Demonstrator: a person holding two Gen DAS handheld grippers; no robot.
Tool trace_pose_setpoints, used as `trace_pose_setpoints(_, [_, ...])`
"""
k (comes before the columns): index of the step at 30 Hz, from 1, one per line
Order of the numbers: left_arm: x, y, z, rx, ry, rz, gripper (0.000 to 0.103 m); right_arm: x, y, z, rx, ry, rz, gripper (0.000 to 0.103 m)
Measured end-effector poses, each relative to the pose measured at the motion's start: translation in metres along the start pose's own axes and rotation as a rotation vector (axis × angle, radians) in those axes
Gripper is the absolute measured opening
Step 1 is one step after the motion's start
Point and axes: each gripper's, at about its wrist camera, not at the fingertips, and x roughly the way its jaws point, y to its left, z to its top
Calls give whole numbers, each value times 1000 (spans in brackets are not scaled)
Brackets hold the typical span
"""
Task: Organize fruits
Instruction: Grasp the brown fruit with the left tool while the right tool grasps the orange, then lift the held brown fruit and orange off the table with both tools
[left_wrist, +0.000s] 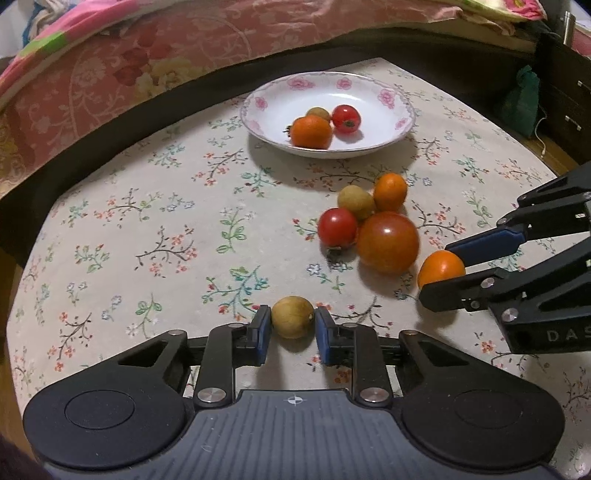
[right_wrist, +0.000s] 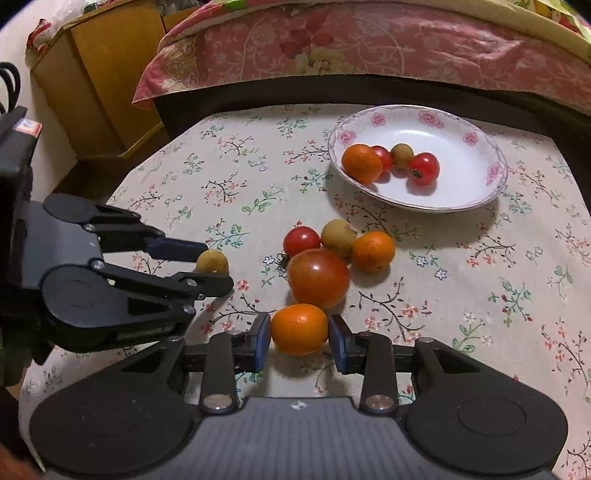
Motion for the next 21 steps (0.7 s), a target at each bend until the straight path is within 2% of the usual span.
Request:
trace_pose_setpoints(11, [-19,-18,-21,17,24,-54,34,-4,-7,-11,-2,24,-5,34])
trace_pose_setpoints(15, [-18,-30,-23,69,27,-62,39,-5,-7,-16,-27,28,-21,34])
trace_pose_setpoints(17, [-18,-30,-21,67,29,-80,42,-4,-7,-17,-35,27,-22,35])
trace_pose_setpoints(18, [-18,-30,-21,64,29,-83,47,-4,-6,-17,-40,29,-23,34])
trace_pose_setpoints(21, [-16,-31,-23,80,33,-76,49,-2,-6,-17,-49,40,-22,35])
